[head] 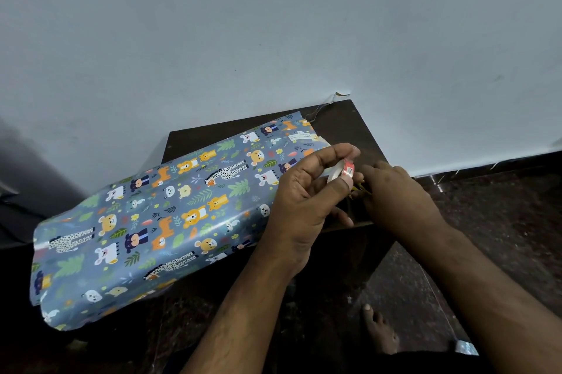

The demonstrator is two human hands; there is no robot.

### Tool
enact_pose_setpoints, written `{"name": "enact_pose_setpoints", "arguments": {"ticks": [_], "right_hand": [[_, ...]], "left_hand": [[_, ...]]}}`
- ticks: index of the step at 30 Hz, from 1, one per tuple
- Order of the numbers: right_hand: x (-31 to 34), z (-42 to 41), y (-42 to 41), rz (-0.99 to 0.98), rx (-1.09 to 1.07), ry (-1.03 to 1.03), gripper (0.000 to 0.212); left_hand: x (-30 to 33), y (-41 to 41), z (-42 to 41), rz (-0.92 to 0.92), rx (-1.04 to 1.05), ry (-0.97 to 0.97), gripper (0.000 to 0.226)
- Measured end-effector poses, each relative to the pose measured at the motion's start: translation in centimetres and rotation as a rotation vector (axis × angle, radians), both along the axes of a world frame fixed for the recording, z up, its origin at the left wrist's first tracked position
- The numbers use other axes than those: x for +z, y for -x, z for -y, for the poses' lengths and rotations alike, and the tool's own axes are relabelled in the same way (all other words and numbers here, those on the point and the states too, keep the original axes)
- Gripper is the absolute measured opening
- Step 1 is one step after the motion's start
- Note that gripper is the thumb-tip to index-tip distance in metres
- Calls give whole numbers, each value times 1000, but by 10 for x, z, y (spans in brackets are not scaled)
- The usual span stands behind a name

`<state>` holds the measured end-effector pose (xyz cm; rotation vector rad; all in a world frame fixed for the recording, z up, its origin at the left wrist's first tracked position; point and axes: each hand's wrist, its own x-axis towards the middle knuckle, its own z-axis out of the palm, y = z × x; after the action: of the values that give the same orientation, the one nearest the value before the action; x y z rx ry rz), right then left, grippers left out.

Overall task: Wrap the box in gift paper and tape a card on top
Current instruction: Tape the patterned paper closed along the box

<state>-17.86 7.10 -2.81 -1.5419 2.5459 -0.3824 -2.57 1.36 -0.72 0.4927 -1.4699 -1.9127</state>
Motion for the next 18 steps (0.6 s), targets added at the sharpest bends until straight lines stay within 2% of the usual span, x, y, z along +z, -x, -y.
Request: {"name": "enact_pose_setpoints", "arguments": {"ticks": [5, 15, 18], "right_hand": [[0, 2, -4, 38, -43, -43, 24], [6, 5, -1, 57, -137, -37, 21], [5, 7, -6, 36, -147, -56, 19]], "left_hand": [[3, -2, -2, -7, 6, 28, 35], [7, -4, 1, -36, 127, 32, 28], [2, -4, 4, -22, 205, 138, 22]]}}
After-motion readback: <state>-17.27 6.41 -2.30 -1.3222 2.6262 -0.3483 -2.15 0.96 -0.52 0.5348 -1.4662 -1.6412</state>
